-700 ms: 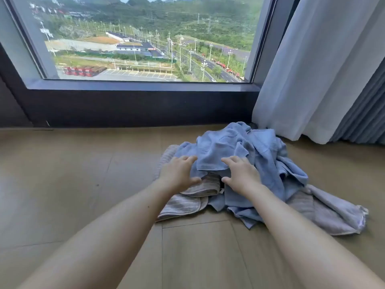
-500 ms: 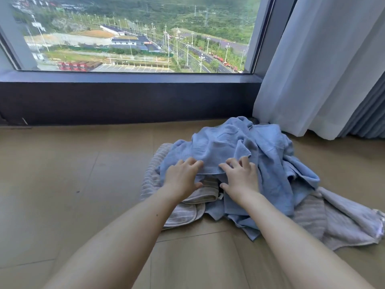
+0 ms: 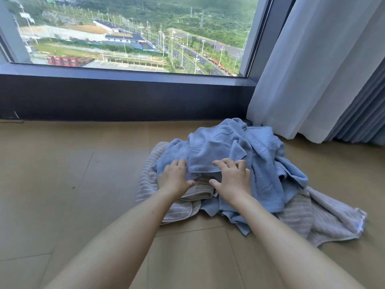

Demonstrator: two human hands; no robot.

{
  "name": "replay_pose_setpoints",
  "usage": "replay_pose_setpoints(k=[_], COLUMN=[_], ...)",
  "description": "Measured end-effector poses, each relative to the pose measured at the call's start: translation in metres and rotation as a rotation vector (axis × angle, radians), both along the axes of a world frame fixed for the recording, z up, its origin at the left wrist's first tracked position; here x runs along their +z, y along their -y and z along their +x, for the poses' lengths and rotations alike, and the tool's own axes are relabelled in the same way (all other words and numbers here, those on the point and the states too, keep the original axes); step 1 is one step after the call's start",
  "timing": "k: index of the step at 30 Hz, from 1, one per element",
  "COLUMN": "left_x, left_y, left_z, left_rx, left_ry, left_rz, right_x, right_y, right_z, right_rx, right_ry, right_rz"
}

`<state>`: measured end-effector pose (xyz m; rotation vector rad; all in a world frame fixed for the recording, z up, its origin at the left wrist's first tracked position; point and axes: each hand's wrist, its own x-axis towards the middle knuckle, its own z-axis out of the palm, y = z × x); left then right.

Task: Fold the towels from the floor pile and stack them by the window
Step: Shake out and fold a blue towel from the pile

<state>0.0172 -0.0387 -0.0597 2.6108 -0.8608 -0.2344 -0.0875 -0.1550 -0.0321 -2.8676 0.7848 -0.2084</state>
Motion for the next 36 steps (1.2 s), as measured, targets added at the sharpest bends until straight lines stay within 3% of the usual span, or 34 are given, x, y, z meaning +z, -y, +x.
replay_pose_setpoints(k=[6, 9, 14, 20, 24, 26, 36], left_x=[-0.039, -0.055, -0.067, -0.056, -0.018, 0.003, 0.121], left_y=[-0.030, -0.038, -0.044, -0.058, -0.065, -0.071, -0.102], left_z=[0.023, 0.029, 0.035, 0.046, 0.039, 0.034, 0.015], left_rx=[-0.013, -0.043, -0.031, -0.034, 0.081, 0.081, -0.013], left_ry=[-0.005, 0.031, 0.106, 0.052, -0.093, -0.129, -0.030], left_rz=[0.240, 0.271, 0.075, -0.164, -0.427, -0.499, -0.657], right_x=[-0.023, -0.036, -0.053, -0.048, -0.027, -0.015, 0.080], right_y=[-0.014, -0.015, -0.019, -0.025, -0.036, -0.038, -0.079], right_z=[0.013, 0.018, 0.022, 0.019, 0.015, 0.011, 0.012], right_rx=[0.100, 0.117, 0.099, 0.110, 0.142, 0.151, 0.098], right_ry=[-0.005, 0.014, 0.163, 0.112, 0.084, 0.059, 0.205], right_rz=[-0.015, -0.016, 0.000, -0.007, -0.105, -0.054, 0.017])
